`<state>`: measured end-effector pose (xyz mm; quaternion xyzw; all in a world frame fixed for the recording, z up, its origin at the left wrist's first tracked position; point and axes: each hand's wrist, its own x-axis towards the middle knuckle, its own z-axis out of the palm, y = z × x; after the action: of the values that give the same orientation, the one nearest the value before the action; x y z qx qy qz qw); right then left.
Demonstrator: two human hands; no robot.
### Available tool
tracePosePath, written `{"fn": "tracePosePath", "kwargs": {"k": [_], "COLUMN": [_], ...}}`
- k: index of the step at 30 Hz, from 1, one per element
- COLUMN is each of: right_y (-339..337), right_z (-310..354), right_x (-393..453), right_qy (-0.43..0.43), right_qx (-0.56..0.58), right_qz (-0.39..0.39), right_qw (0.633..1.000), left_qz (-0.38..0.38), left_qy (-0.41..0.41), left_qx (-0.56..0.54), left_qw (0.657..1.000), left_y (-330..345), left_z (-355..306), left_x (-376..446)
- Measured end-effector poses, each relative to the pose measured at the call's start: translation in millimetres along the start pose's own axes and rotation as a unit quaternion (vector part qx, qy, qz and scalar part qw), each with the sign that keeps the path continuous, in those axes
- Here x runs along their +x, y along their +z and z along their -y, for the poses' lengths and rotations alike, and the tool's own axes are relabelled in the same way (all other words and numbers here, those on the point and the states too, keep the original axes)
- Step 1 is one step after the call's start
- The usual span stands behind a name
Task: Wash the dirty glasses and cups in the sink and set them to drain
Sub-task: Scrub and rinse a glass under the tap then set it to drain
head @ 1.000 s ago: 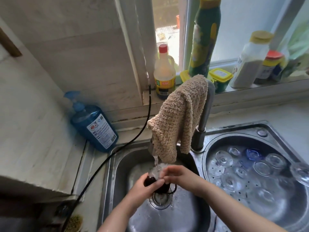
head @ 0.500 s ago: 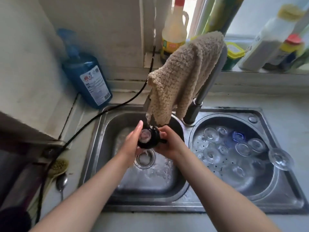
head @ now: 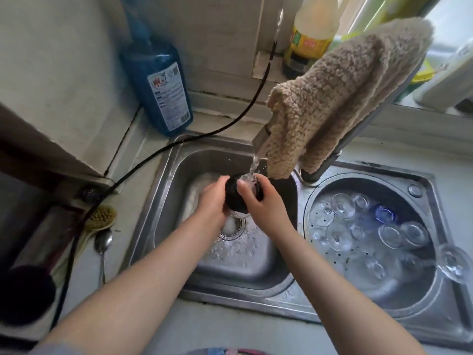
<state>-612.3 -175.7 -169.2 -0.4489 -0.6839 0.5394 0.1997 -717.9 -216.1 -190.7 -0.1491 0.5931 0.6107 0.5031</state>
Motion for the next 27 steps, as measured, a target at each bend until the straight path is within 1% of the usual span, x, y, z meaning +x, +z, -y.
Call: {"fn": "tracePosePath", "kwargs": {"k": [2,4,5,6,7,8,9,10,11,12,13,14,15,16,17,18,20,21,22,23,24,25,26,27], "right_y": [1.2,-1.5,-3.3,-4.9,-4.8,-1.7,2.3,5.9,9.2,10.9,10.6,9.3,8.1,7.8,9.9,13.0,19.8,21.2,20.3,16.2,10.4,3.7,-1.4,-2.5], "right_z": [-4.5,-0.3,2.0,5.7,7.9,12.0,13.9,16.6,20.8,25.9,28.7,28.9,29.5,32.1,30.5,31.3,23.1,19.2,13.8,8.3,3.5,-1.9,-7.5,-16.3], "right_x": [1.1,4.8,6.2,8.1,9.3,8.6,9.0,10.9,11.6,10.9,10.0,9.1,8.5,7.3,6.9,5.9,2.9,0.2,-2.1,-3.4,-3.6,-2.3,-1.1,0.6], "right_qy": [-0.038,-0.046,-0.052,-0.054,-0.046,-0.020,0.016,0.073,0.156,0.240,0.280,0.289,0.288,0.286,0.278,0.257,0.183,0.117,0.026,-0.078,-0.173,-0.251,-0.301,-0.325], "right_qx": [-0.128,-0.195,-0.218,-0.249,-0.270,-0.266,-0.209,-0.099,0.059,0.214,0.321,0.375,0.392,0.402,0.401,0.365,0.221,0.138,0.050,-0.035,-0.104,-0.154,-0.185,-0.194], "right_qz": [-0.026,-0.062,-0.065,-0.060,-0.045,-0.029,-0.009,0.011,0.035,0.060,0.076,0.091,0.098,0.097,0.077,0.046,-0.042,-0.081,-0.103,-0.107,-0.093,-0.063,-0.031,-0.015], "right_qw": [0.991,0.978,0.972,0.965,0.961,0.963,0.978,0.992,0.985,0.945,0.901,0.876,0.868,0.864,0.870,0.893,0.957,0.980,0.993,0.991,0.975,0.954,0.935,0.925], "left_qz": [-0.018,-0.027,-0.038,-0.051,-0.066,-0.071,-0.071,-0.075,-0.081,-0.082,-0.076,-0.062,-0.050,-0.042,-0.042,-0.049,-0.064,-0.069,-0.064,-0.050,-0.024,0.012,0.033,0.033], "left_qy": [0.006,0.030,0.058,0.101,0.171,0.258,0.344,0.413,0.459,0.492,0.515,0.526,0.528,0.522,0.507,0.480,0.399,0.358,0.302,0.221,0.114,0.018,-0.031,-0.028], "left_qx": [-0.017,-0.031,-0.023,0.001,0.048,0.105,0.162,0.206,0.241,0.270,0.295,0.316,0.333,0.346,0.346,0.327,0.270,0.241,0.198,0.148,0.113,0.097,0.097,0.109], "left_qw": [1.000,0.999,0.997,0.994,0.982,0.958,0.922,0.884,0.851,0.824,0.801,0.787,0.780,0.779,0.789,0.812,0.874,0.900,0.930,0.963,0.987,0.995,0.994,0.993], "left_y": [5.3,11.0,12.7,13.8,13.0,11.8,10.0,9.1,8.8,9.0,8.5,7.6,6.8,6.7,6.0,7.6,10.0,11.4,11.2,10.5,10.6,10.1,9.7,11.0], "left_z": [4.6,6.6,6.4,6.6,7.2,8.9,11.6,13.4,14.6,15.4,15.9,15.9,15.5,15.1,17.0,17.1,18.4,17.3,15.0,10.0,2.5,-3.6,-6.8,-7.6], "left_x": [4.4,2.7,0.4,-1.8,-5.6,-10.7,-15.8,-22.9,-30.0,-34.9,-36.6,-37.0,-37.2,-38.0,-38.1,-41.1,-41.5,-40.3,-35.0,-29.2,-25.7,-26.3,-28.3,-28.3]}}
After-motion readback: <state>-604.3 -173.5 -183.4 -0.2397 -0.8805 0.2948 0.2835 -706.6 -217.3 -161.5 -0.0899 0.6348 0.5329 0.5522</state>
